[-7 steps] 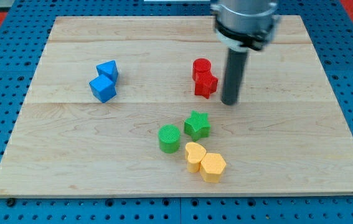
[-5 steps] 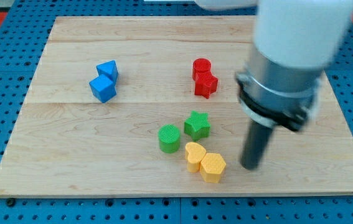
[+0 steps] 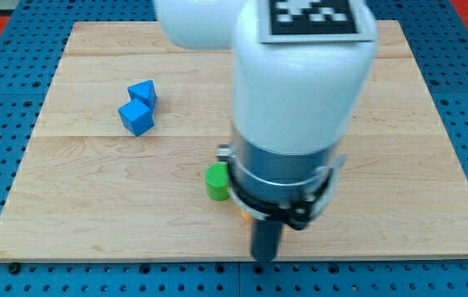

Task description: Move the yellow blocks towards the bottom right side of the board

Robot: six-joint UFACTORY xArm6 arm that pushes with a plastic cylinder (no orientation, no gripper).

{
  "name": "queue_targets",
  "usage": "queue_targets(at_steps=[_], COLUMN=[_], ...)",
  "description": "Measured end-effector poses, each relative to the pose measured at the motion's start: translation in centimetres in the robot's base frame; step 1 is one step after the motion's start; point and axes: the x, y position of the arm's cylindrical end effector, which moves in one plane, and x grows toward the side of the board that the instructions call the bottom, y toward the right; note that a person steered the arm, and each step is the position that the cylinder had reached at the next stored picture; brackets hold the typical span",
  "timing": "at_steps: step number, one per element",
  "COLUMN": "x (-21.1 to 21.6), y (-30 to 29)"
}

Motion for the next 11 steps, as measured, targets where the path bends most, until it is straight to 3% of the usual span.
queue_targets(at_steps=[1, 3, 4, 5, 6, 8, 9, 10, 11], x=[-1.4, -2.1, -0.6, -2.3, -5.9, -6.3, -6.2, -5.2, -2.9], y=[-1.7, 7.5, 1.9, -4.5, -4.5, 7.4, 6.5, 2.0, 10.5])
